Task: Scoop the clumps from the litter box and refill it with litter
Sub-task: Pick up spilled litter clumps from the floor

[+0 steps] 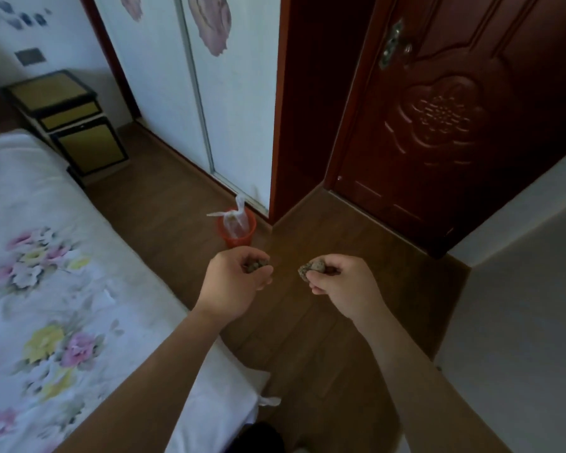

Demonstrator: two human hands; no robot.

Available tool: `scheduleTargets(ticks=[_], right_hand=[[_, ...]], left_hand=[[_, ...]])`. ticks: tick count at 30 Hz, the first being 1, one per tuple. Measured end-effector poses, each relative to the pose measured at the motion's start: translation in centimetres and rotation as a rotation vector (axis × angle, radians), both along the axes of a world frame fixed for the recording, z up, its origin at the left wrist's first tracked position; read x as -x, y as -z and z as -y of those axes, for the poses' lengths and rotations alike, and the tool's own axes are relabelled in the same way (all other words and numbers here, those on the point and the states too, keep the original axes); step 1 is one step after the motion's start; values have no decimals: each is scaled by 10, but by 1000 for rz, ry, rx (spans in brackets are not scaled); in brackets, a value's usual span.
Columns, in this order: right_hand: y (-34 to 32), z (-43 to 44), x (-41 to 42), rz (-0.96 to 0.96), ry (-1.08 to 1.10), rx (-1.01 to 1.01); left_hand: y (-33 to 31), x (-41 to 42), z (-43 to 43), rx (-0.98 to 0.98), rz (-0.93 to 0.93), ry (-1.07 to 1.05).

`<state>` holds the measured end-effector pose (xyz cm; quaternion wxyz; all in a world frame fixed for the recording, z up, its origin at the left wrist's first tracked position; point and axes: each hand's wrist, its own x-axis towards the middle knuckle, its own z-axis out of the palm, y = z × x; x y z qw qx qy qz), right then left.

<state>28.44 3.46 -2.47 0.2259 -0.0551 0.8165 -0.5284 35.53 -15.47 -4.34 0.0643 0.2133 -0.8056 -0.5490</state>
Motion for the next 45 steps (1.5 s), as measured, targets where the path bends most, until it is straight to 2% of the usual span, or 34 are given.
scheduleTargets(ticks=[4,8,19,24,28,34,38,45], right_hand=[[7,33,78,44,-118,-7],[27,78,162,39,-211,-46],[46,189,365,43,-420,-135],[86,250,458,2,-588,-182],[135,303,522,-22,-703,-218],[226,361,577,91,-752,-333],[321,398,597,185,-742,-409],[516,452,616,224,-683,-413]], left_hand=[[10,60,24,67,1,-113],[33,129,57,39,18,-226],[47,307,147,54,135,-330],[87,378,189,18,210,-449],[130,433,223,-34,247,-579],[208,492,267,-290,332,-705],[298,523,301,-368,382,-743],[483,548,358,-429,492,-739]])
